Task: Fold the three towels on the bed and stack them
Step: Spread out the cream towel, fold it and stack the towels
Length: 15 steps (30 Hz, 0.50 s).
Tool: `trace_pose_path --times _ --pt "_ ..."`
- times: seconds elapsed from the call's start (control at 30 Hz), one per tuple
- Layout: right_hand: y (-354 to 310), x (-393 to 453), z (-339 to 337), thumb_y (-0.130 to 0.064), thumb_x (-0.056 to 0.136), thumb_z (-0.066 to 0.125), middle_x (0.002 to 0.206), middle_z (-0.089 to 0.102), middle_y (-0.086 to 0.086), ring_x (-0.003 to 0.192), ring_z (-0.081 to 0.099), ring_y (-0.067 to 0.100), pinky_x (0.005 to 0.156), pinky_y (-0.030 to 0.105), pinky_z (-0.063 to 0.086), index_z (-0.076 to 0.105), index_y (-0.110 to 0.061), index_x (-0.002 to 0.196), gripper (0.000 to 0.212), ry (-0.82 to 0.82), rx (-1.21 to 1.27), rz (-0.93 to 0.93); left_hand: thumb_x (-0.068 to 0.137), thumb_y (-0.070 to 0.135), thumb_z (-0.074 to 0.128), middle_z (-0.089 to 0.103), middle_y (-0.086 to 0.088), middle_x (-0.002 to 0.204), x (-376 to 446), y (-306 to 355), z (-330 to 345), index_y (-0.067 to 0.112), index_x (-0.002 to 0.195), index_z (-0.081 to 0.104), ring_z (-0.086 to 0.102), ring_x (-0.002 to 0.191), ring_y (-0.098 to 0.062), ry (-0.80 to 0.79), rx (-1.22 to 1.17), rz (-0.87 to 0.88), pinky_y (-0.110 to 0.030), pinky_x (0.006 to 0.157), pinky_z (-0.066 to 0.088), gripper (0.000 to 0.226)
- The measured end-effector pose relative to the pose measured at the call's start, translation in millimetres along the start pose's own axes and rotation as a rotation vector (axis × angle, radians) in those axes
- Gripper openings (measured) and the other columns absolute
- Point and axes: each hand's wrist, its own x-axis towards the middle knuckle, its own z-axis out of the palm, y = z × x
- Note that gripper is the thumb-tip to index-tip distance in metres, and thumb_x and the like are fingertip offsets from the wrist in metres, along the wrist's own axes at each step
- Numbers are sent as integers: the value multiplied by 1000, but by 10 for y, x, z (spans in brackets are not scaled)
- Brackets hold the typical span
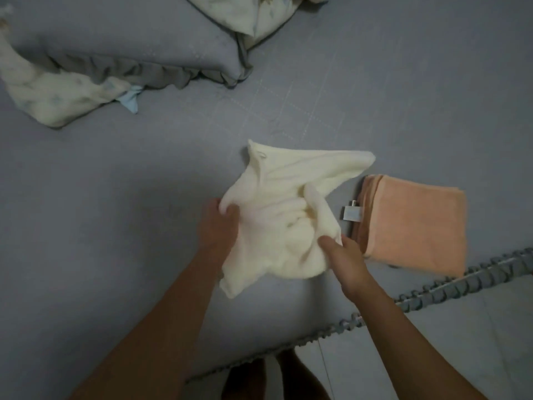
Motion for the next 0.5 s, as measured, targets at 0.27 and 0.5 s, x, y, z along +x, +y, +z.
trace_pose_path --times 0.27,0.5 --pt "406 -205 28 -21 91 55 92 66 2 88 62 22 85 42 52 63 -12 102 17 -52 -133 176 87 38 61 60 -7 118 -117 -1178 -1055 11 129 53 59 99 -20 382 -684 -258 -31 75 49 51" --pt "346 -562 87 -3 90 58 128 57 -3 118 48 6 96 11 35 66 -11 120 32 -132 -464 -513 84 37 73 56 -8 116 -697 -1612 -583 13 131 46 60 97 -24 -54 -675 -535 -40 77 47 59"
